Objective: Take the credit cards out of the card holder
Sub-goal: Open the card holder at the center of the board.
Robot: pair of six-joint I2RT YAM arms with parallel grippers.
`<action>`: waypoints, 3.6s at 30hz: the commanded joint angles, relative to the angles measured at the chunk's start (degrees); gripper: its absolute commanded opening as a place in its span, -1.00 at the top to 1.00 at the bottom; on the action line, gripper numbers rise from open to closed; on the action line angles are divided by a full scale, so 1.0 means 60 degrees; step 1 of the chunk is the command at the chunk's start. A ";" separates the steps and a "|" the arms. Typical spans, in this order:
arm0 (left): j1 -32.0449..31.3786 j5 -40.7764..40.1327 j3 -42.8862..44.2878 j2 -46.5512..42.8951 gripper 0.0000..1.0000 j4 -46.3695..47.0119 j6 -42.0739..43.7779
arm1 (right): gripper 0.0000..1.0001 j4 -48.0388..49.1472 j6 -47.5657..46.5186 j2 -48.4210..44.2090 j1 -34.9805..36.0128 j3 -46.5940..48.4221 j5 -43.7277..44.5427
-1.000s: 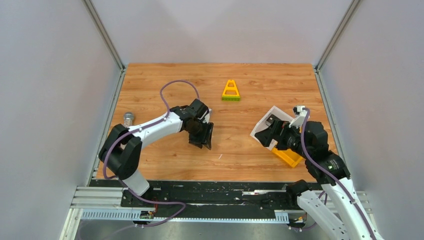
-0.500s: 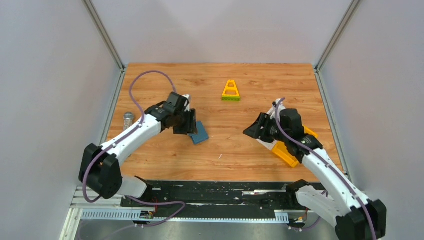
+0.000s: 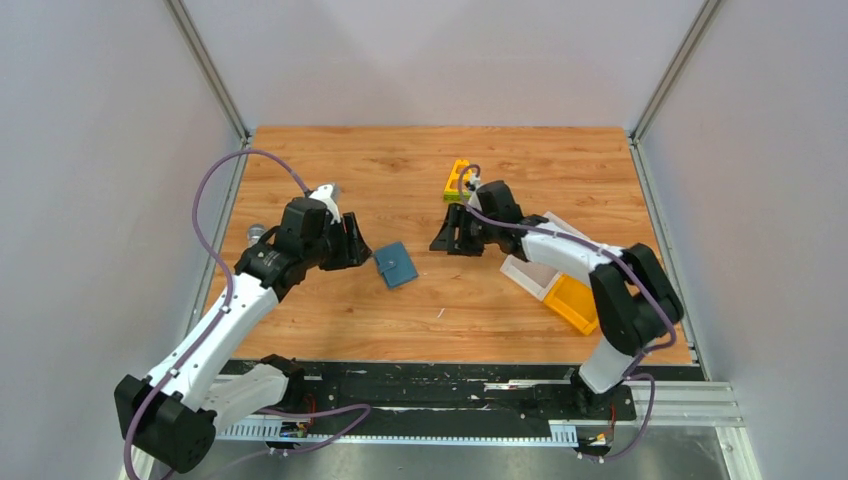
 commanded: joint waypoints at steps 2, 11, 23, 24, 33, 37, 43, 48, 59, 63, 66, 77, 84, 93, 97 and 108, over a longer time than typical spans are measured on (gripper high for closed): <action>0.0021 -0.0048 -0.0439 -0.0265 -0.23 0.0160 -0.0203 | -0.12 0.0520 -0.0477 0.1654 0.0459 0.1625 0.0132; 0.0021 -0.0124 -0.0769 -0.0542 -0.22 0.0036 0.0057 | -0.11 0.0104 -0.0603 0.3489 0.1245 0.2727 0.0581; 0.0021 0.0138 -0.1139 -0.0574 -0.22 0.0112 -0.0073 | 0.25 -0.0549 -0.0254 0.3967 0.2442 0.2769 0.2705; 0.0021 0.0171 -0.1146 -0.0536 -0.22 0.0114 -0.0099 | 0.35 -0.0554 -0.0208 0.3902 0.2500 0.2702 0.2902; 0.0021 0.0915 -0.1341 -0.0058 -0.19 0.0363 -0.0088 | 1.00 -0.0294 0.0092 0.2774 0.2542 0.1812 0.3040; 0.0010 0.1826 -0.1315 0.0634 -0.18 0.0598 0.0024 | 1.00 -0.0068 0.0300 0.1817 0.2545 0.0878 0.2738; -0.0486 0.3118 -0.1318 0.1920 -0.14 0.1712 -0.0117 | 1.00 0.0265 0.0887 0.0112 0.2608 -0.0739 0.2412; -0.1247 0.3761 -0.0802 0.3090 -0.15 0.2669 -0.0425 | 1.00 0.0377 0.1413 -0.0849 0.2820 -0.1532 0.2462; -0.2027 0.3127 -0.0358 0.4858 -0.12 0.3260 -0.0737 | 1.00 0.0479 0.1775 -0.1784 0.3038 -0.2226 0.2944; -0.2031 0.3364 -0.0494 0.5118 -0.11 0.3527 -0.0835 | 1.00 0.0478 0.1793 -0.1820 0.3104 -0.2198 0.2982; -0.2048 0.3395 -0.0577 0.5282 -0.11 0.3581 -0.0830 | 1.00 0.0506 0.1751 -0.1820 0.3167 -0.2160 0.2999; -0.2094 0.3260 -0.0651 0.5454 0.06 0.3322 -0.0683 | 1.00 0.0516 0.1816 -0.1772 0.3276 -0.2207 0.3242; -0.2129 0.3314 -0.0517 0.5541 0.31 0.3023 -0.0562 | 1.00 0.0465 0.1772 -0.1868 0.3281 -0.2240 0.3349; -0.2140 0.2953 -0.0287 0.5379 0.76 0.2335 -0.0260 | 1.00 0.0348 0.1770 -0.2074 0.3276 -0.2352 0.3613; -0.2135 0.2769 -0.0236 0.5251 0.92 0.2107 -0.0160 | 1.00 0.0311 0.1768 -0.2127 0.3261 -0.2429 0.3702; -0.2132 0.2704 -0.0176 0.4974 1.00 0.1912 -0.0063 | 1.00 0.0231 0.1829 -0.2148 0.3248 -0.2577 0.3703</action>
